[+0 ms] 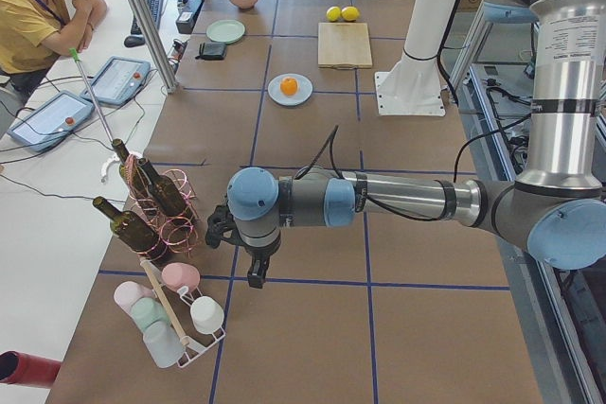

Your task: Pick orange to plate

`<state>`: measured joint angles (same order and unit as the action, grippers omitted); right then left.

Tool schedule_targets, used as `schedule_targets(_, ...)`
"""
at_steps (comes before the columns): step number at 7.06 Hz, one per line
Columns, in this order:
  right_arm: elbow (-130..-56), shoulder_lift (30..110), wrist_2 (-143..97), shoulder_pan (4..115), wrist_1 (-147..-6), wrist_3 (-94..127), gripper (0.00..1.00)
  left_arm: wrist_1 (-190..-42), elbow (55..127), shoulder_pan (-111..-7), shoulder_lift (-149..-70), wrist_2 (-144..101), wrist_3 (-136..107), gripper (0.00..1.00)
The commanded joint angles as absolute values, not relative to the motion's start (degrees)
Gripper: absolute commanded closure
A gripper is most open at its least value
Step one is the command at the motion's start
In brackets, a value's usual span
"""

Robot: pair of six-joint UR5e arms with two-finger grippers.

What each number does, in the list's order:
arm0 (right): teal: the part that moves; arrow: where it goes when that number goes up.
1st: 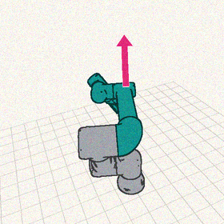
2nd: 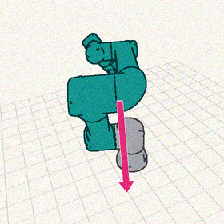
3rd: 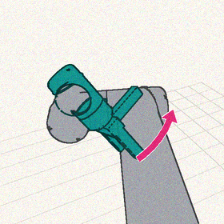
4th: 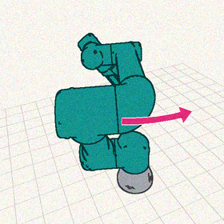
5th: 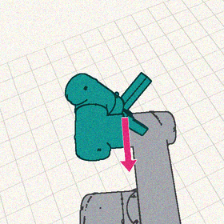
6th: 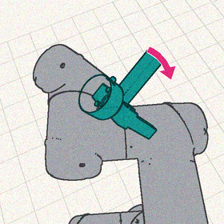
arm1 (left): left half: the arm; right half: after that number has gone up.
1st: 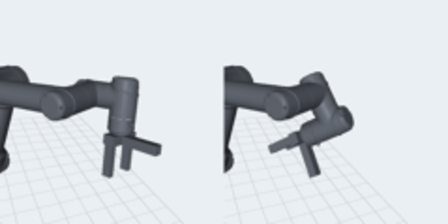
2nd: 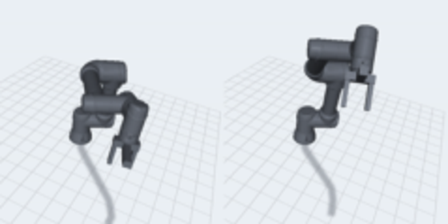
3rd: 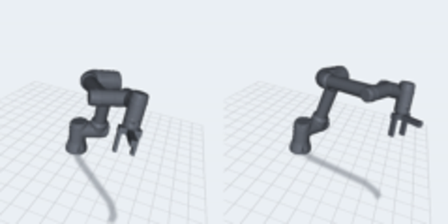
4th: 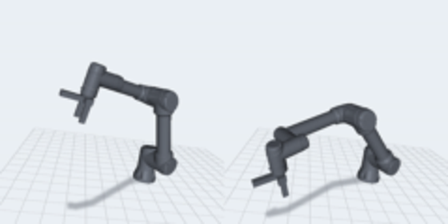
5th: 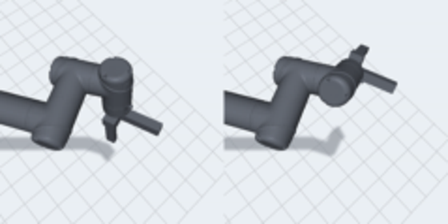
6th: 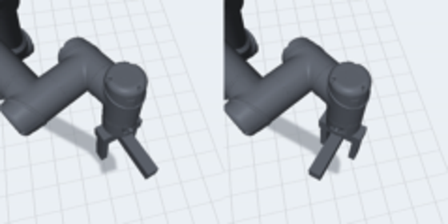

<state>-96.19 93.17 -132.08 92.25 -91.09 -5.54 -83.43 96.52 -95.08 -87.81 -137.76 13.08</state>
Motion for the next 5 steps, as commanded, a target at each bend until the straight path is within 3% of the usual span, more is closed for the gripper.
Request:
schedule_targets(1,-95.19,92.99,-132.1,92.2,-90.97,-5.19,0.0,-83.58,96.42,-95.1,-87.19,-137.72,13.1,0.0)
schedule_targets(5,-95.27,92.9,-132.19,92.11,-90.88,-5.19,0.0,-83.67,96.42,-95.1,-86.84,-137.72,13.1,0.0)
